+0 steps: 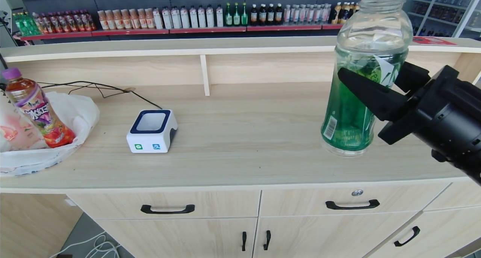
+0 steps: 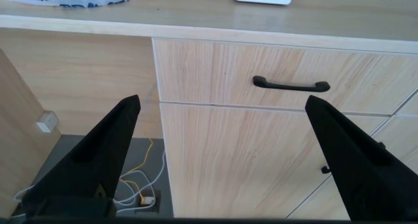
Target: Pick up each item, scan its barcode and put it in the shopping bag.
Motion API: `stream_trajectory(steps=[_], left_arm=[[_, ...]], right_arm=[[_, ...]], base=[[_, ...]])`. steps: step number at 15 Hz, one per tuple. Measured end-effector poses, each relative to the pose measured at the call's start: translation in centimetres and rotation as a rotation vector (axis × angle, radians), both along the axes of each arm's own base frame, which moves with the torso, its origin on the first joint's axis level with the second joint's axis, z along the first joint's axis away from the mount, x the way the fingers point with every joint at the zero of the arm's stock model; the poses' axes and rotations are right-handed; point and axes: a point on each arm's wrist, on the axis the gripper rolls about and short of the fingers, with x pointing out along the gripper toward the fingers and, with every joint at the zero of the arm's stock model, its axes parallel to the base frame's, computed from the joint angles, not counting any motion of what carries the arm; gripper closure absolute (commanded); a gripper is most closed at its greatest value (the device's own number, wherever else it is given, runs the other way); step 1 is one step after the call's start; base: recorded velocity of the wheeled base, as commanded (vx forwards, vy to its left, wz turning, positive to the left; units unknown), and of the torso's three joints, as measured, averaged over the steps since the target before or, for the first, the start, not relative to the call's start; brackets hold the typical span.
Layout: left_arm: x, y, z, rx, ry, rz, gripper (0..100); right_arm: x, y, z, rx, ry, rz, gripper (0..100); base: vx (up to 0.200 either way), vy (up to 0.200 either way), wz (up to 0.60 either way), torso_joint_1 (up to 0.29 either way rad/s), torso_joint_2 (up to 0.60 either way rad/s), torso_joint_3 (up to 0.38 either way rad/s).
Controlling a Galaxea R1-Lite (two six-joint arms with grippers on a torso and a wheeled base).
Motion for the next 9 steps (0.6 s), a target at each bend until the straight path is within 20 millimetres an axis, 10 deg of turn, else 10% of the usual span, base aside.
stream_trajectory(steps=[9], left_arm=[[0.0, 0.0, 0.0, 0.0, 0.0, 0.0, 0]], right_arm=[[2.6, -0.9, -2.3, 0.08, 0.083, -0.184, 100]], base=[[0.0, 0.0, 0.0, 0.0, 0.0, 0.0]])
